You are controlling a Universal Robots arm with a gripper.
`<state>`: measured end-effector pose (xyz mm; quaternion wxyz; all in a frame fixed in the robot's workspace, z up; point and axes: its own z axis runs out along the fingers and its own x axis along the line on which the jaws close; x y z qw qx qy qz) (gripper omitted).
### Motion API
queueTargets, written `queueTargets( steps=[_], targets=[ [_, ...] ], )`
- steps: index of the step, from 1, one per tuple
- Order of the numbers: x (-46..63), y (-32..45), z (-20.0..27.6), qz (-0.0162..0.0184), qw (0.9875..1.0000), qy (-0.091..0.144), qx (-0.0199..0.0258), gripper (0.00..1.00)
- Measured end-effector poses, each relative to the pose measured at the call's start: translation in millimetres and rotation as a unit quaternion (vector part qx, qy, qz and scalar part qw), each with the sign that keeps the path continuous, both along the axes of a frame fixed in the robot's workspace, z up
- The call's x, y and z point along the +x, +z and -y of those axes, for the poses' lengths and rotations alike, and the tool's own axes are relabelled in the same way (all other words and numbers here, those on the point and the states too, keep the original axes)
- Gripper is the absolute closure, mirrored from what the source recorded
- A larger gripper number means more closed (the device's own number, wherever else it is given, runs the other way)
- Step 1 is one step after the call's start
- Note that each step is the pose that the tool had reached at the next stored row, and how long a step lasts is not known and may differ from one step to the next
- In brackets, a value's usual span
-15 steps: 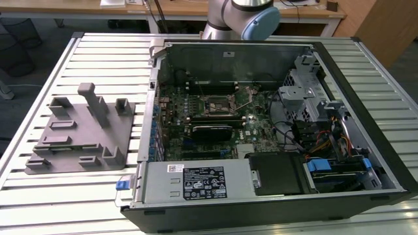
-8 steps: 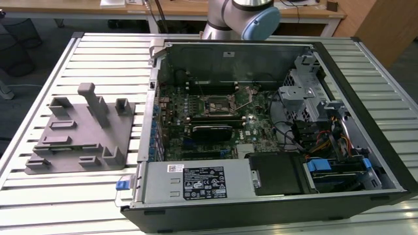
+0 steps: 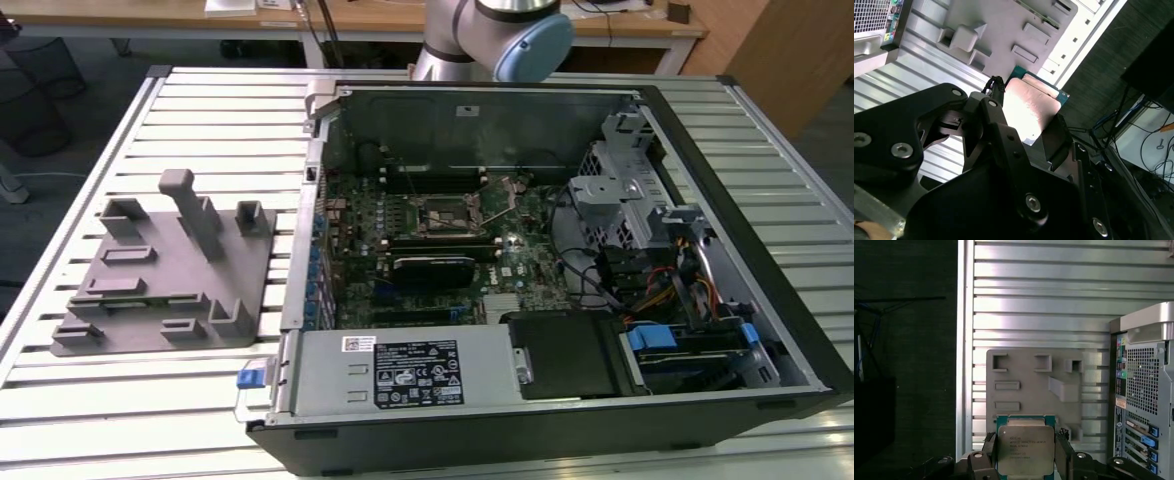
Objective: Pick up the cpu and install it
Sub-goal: 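Pick up the cpu and move it towards the insertion slot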
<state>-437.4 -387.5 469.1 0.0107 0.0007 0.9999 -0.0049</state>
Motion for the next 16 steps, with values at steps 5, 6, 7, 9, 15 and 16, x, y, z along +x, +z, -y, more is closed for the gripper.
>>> queueTargets(
  steps=[5,6,7,9,15,16],
  targets=[
    [4.0,0.0,0.0,0.0,1.0,0.0,0.0,0.46],
    [4.7,0.0,0.0,0.0,1.0,0.0,0.0,0.46],
    [5.5,0.0,0.0,0.0,1.0,0.0,0.0,0.46],
    [7.1,0.0,0.0,0.0,1.0,0.0,0.0,0.46],
    [14.9,0.0,0.0,0.0,1.0,0.0,0.0,0.46],
    [15.5,0.0,0.0,0.0,1.0,0.0,0.0,0.46]
  ],
)
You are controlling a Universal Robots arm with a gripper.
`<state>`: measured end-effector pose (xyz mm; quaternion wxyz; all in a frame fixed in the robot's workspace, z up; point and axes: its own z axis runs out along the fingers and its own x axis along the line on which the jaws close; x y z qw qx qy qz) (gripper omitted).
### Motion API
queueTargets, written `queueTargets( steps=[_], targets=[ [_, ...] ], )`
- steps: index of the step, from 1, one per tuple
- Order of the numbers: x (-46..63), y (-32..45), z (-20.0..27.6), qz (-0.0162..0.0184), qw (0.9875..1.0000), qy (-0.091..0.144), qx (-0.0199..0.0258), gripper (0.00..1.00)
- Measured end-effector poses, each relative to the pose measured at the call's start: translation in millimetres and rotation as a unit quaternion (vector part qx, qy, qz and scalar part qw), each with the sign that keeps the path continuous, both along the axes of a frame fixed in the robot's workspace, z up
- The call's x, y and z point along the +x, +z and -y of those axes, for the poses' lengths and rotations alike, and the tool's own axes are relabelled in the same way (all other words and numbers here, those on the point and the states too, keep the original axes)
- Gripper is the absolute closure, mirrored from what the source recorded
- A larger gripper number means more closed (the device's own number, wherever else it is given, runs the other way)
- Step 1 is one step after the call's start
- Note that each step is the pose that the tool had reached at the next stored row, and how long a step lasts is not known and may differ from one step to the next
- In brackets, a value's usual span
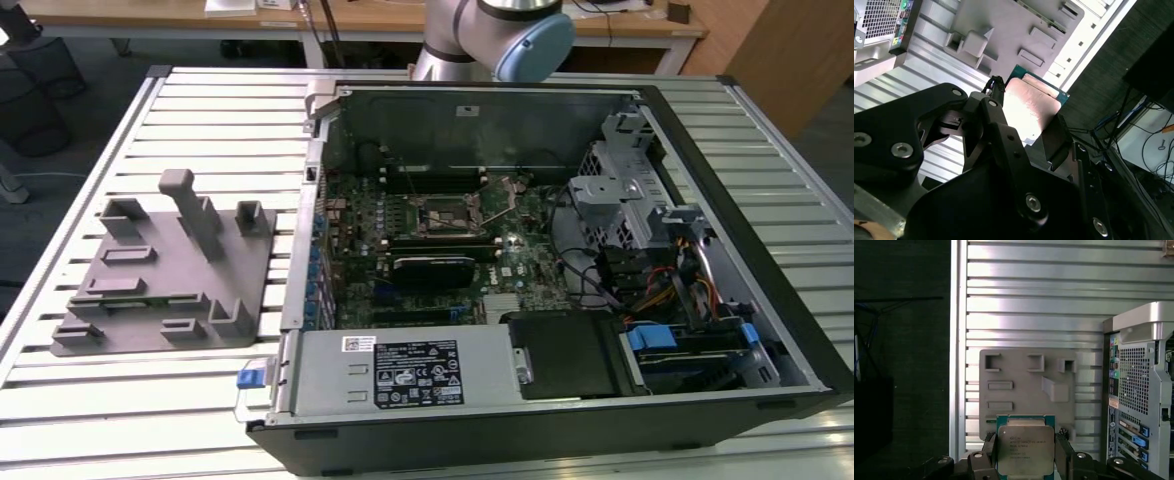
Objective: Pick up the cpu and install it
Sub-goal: 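Pick up the cpu and move it towards the insertion slot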
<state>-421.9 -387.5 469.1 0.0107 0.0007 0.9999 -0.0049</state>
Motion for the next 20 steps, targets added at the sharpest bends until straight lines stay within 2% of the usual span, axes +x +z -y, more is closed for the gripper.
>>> queueTargets(
  steps=[20],
  targets=[
    [11.2,0.0,0.0,0.0,1.0,0.0,0.0,0.46]
  ],
)
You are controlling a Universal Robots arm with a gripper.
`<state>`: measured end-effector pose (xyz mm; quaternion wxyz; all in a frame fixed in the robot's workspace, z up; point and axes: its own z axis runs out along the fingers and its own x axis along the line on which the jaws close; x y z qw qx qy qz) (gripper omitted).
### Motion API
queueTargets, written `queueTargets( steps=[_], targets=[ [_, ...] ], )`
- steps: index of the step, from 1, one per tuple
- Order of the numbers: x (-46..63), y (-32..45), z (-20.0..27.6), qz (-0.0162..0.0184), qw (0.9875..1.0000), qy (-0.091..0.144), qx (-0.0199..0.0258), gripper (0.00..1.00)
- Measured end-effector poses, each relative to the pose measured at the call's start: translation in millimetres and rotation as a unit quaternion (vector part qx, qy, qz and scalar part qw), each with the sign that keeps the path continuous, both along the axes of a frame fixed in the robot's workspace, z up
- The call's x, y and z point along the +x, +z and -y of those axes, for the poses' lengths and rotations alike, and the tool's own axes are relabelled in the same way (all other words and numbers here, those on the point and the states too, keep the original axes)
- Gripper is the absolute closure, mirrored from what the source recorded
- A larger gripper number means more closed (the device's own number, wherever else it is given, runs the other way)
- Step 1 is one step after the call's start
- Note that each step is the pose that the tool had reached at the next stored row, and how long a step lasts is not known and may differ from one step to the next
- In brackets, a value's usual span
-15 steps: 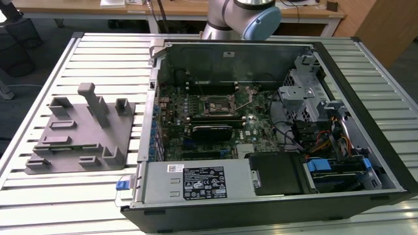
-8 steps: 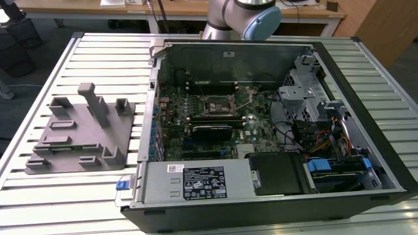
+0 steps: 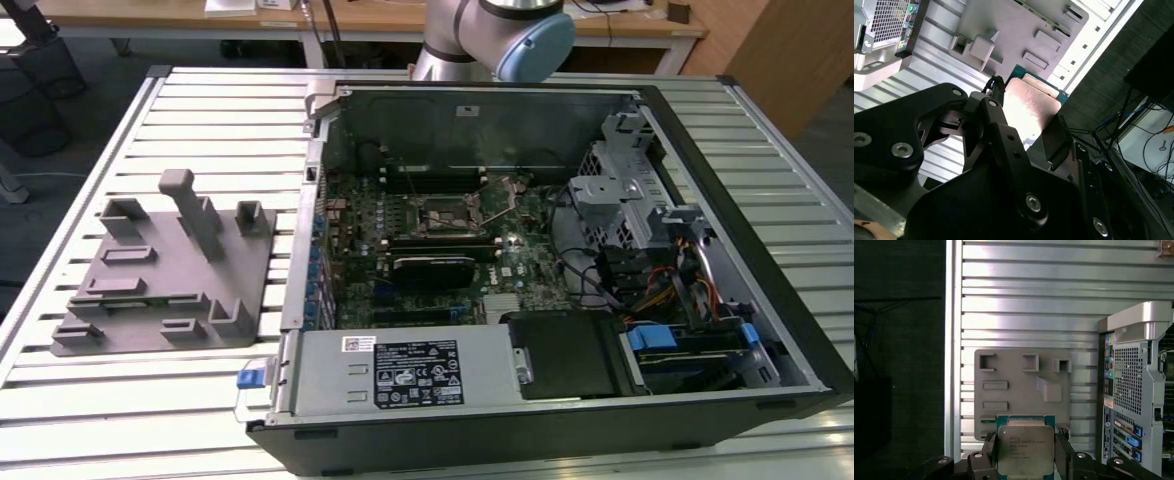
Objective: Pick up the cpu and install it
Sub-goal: 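Pick up the cpu and move it towards the insertion slot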
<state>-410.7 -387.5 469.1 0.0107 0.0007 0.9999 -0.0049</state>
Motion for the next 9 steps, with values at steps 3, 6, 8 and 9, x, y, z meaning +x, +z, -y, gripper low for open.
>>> queueTargets(
  steps=[3,6,8,9],
  targets=[
    [1.4,0.0,0.0,0.0,1.0,0.0,0.0,0.46],
    [2.7,0.0,0.0,0.0,1.0,0.0,0.0,0.46],
    [3.7,0.0,0.0,0.0,1.0,0.0,0.0,0.46],
    [4.2,0.0,0.0,0.0,1.0,0.0,0.0,0.46]
  ],
)
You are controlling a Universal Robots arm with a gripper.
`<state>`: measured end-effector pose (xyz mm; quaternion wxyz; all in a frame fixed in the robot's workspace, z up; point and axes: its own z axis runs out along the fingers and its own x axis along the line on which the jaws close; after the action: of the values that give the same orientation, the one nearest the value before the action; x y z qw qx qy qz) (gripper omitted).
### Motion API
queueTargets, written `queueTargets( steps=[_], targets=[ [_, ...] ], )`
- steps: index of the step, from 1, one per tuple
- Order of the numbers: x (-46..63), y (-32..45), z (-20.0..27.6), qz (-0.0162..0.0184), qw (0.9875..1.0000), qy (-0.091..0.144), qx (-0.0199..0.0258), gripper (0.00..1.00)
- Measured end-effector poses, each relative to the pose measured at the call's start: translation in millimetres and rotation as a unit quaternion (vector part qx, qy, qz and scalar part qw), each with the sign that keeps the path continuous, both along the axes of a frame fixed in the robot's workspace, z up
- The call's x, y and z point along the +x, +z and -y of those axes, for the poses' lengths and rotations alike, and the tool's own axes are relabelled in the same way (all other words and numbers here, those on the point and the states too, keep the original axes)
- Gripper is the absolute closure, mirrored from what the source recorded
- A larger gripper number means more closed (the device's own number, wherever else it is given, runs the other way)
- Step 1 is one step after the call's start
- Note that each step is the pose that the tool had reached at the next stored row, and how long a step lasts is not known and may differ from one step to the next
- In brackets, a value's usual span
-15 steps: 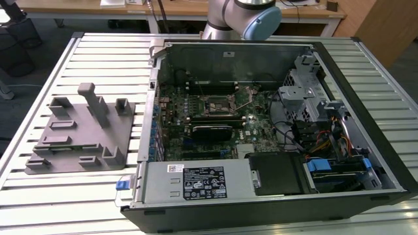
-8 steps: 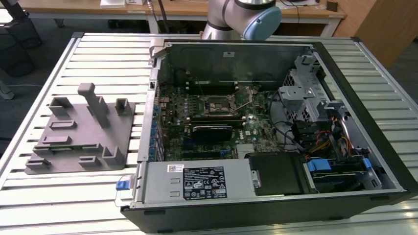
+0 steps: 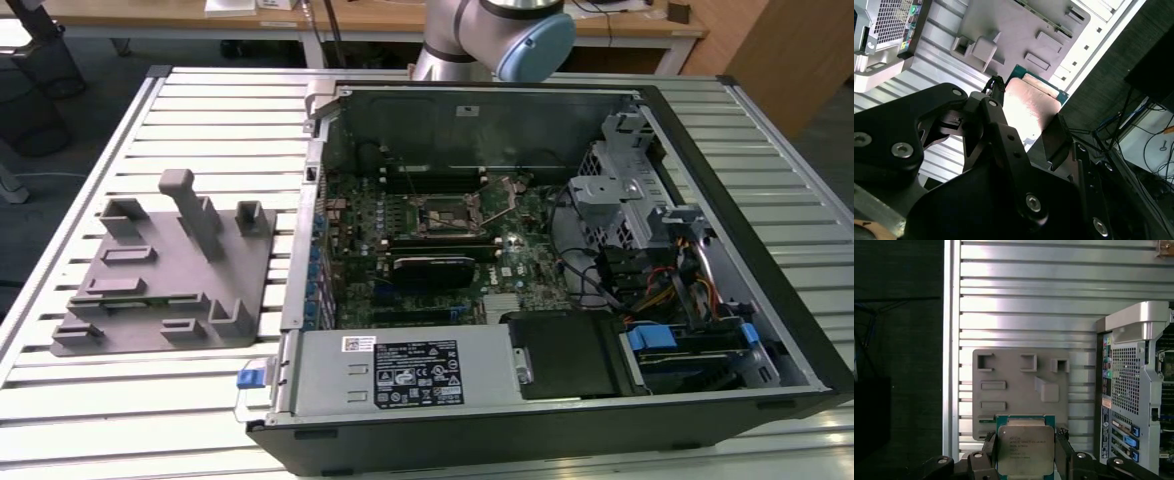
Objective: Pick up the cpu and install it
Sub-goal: 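Pick up the cpu and move it towards the insertion slot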
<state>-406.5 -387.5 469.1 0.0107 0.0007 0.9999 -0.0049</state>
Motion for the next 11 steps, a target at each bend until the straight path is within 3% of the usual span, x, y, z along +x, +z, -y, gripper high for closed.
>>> queueTargets(
  steps=[11],
  targets=[
    [5.6,0.0,0.0,0.0,1.0,0.0,0.0,0.46]
  ],
)
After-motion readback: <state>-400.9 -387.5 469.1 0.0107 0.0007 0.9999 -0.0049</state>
